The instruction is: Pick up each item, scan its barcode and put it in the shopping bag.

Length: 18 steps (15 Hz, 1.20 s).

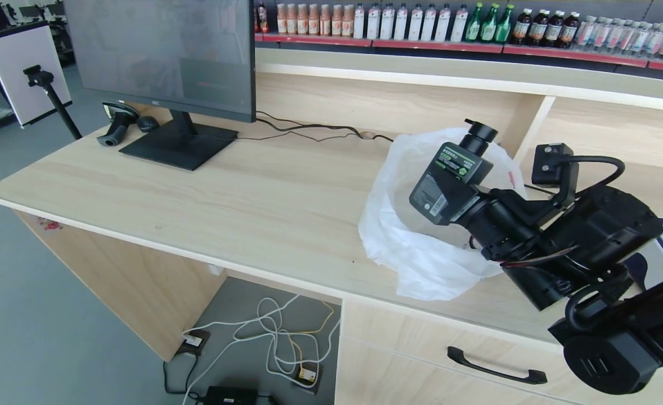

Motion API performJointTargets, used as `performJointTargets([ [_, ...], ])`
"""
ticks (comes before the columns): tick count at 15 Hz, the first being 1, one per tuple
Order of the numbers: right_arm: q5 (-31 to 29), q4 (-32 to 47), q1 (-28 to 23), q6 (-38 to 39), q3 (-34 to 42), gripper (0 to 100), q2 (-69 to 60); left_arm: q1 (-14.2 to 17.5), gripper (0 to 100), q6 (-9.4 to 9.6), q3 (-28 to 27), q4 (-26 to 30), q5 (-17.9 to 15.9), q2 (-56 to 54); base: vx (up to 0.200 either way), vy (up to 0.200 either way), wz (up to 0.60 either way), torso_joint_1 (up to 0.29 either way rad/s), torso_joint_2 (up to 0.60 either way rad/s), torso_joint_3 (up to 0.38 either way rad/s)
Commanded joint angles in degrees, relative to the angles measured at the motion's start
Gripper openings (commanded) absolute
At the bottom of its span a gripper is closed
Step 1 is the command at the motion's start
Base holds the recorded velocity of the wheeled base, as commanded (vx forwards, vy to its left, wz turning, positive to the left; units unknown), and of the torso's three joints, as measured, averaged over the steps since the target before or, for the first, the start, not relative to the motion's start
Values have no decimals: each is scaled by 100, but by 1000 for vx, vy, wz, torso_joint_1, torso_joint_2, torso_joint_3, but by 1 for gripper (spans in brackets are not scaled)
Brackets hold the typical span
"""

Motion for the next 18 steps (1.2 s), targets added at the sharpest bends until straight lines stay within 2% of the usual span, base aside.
performJointTargets([
  [1, -1, -8, -7, 27, 18, 0, 323, 0, 100, 0, 0, -2, -5, 0, 0, 0, 0, 0, 0, 0],
  [9, -10, -8, -77, 168, 246, 0, 639, 0, 100, -9, 0, -2, 4, 0, 0, 0, 0, 0, 0, 0],
  [18, -1, -8, -341, 159, 141, 0, 824, 0, 100, -18, 0, -2, 4, 0, 0, 0, 0, 0, 0, 0],
])
